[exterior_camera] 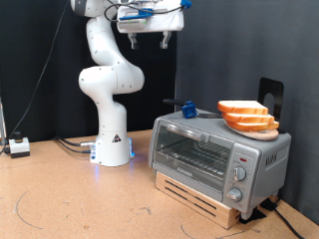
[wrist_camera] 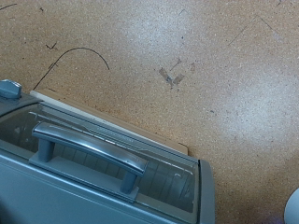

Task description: Make a piece of toast with the oven

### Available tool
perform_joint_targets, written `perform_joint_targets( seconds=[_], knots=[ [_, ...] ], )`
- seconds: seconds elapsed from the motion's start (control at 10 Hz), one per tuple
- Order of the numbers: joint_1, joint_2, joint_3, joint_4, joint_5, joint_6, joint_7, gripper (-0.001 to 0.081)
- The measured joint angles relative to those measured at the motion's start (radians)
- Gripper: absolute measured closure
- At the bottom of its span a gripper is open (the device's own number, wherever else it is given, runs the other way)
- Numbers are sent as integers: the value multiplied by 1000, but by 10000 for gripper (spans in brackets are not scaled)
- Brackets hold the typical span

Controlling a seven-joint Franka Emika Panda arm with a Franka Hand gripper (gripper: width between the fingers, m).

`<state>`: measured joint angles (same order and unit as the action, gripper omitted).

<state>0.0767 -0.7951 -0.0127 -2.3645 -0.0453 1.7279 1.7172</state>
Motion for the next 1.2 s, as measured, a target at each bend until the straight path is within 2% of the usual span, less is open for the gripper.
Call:
perform_joint_targets(
  seconds=[0.1, 0.2, 0.4, 0.7, 0.8, 0.9, 1.0, 1.2],
  knots=[
    [-5, 0, 2, 0, 6, -3, 39, -5],
    [10, -5, -11, -4, 58, 29, -19, -5],
    [80, -39, -62, -19, 132, 93, -211, -5],
    [172, -51, -109, -60, 144, 232, -500, -5],
    [166, -51, -107, -60, 145, 224, -461, -5],
    [168, -50, -108, -54, 145, 181, -464, -5],
    [190, -50, -125, -49, 169, 154, -548, -5],
    [268, -39, -188, -35, 188, 106, -765, -5]
  ],
)
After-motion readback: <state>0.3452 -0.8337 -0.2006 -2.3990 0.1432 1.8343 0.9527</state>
